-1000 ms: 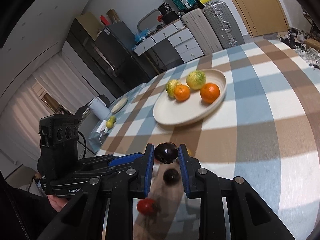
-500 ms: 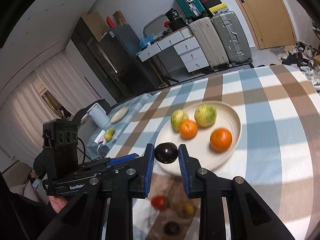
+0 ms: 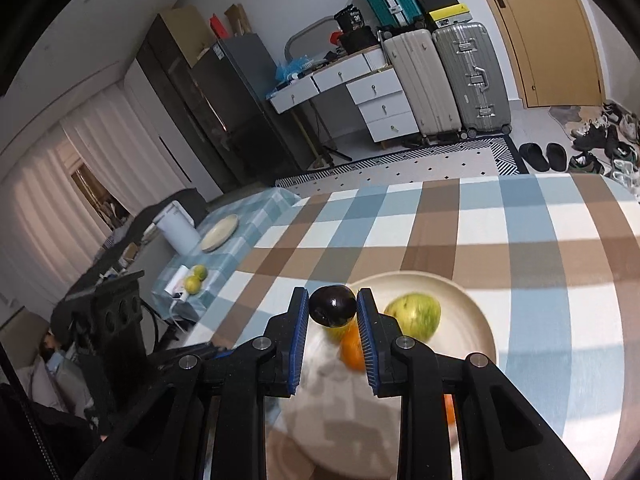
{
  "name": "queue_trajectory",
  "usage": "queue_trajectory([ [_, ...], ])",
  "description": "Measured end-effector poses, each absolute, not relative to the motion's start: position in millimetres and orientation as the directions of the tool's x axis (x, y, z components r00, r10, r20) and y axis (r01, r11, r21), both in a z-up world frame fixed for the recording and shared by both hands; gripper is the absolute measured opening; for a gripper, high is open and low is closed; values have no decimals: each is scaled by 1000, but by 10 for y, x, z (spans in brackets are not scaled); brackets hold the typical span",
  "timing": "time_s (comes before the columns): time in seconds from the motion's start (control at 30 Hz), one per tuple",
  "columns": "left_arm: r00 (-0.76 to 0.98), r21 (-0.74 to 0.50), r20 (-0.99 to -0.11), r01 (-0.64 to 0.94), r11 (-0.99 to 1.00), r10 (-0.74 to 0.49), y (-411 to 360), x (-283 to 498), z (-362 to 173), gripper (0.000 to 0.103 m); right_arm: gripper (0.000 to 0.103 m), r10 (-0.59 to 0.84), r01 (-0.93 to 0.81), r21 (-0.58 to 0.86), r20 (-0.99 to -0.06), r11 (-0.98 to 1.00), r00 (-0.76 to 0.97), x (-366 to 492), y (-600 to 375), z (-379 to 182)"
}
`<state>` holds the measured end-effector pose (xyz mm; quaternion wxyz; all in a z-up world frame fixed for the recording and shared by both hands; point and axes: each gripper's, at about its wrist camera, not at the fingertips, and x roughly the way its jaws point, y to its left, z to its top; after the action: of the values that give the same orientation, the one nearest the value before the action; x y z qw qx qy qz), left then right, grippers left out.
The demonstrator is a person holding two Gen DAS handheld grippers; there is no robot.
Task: Organize fruits
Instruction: 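Carry the plum and kiwi onto the cream plate and open both tools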
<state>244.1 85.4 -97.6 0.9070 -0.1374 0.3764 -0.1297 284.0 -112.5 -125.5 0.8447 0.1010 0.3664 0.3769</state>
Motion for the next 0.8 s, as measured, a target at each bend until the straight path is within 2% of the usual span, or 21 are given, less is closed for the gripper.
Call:
queue_trajectory([
  [0.13, 672, -334, -661, 134, 933, -333, 843, 2519, -1074, 24, 25, 700, -551, 451, -578, 702, 419, 3062, -952, -1361],
  [0.27, 655, -338, -675, 135, 932, -339, 841, 2585, -1165, 24, 25, 646, -542, 395, -639, 742, 418, 3171, -778, -1534],
  [0.8, 653, -291, -692, 138, 947, -308, 816, 2689, -1226, 25, 27, 585, -512, 349, -690, 785, 427, 3260, -684, -1774],
])
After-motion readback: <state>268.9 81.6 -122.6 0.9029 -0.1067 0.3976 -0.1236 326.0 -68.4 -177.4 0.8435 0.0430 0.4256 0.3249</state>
